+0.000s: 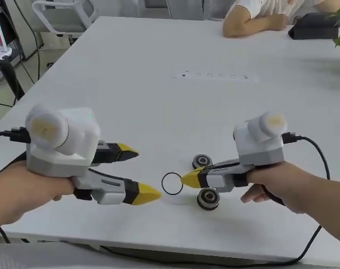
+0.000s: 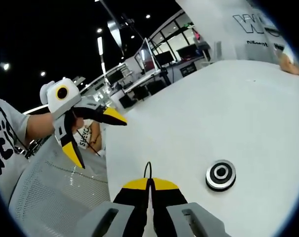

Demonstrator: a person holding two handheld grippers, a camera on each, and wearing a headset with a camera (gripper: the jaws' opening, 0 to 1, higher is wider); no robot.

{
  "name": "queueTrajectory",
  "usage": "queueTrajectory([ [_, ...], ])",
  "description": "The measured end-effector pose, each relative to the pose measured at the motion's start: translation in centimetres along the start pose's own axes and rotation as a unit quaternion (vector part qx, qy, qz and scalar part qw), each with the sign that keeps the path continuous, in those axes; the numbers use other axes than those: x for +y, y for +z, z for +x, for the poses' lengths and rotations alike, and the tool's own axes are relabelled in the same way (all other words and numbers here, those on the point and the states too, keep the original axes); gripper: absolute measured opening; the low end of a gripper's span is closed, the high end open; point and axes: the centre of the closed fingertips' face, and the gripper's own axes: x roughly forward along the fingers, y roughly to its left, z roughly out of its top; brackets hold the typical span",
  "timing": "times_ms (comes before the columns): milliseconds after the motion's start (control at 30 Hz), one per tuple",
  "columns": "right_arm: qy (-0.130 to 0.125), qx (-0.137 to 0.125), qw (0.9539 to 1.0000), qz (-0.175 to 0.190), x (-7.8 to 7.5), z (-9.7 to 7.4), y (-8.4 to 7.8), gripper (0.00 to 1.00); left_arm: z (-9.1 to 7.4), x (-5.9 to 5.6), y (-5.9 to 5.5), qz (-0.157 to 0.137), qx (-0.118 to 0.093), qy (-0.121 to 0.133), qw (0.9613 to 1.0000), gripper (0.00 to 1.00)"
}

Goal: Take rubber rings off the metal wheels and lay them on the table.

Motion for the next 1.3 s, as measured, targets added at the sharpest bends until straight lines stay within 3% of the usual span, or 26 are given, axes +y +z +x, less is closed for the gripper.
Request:
queueTrajectory([
  [767, -0.011, 0.026, 0.9992, -0.028, -0.4, 1.1, -1.0, 0.00, -0.2, 0.3, -0.1, -0.009, -0.004, 0.010, 0.9999, 0.59],
  [1067, -0.017, 0.026, 0.9990, -0.033, -0.7, 0.7, -1.2, 0.11, -0.2, 0.3, -0.4, -0.009, 0.000, 0.009, 0.9999, 0.59],
  [1300, -0.016, 0.022, 0.9987, -0.043, -0.4, 0.2, -0.9, 0.14, 0.1, -0.1, -0.3, -0.009, 0.004, 0.001, 1.0000, 0.58],
])
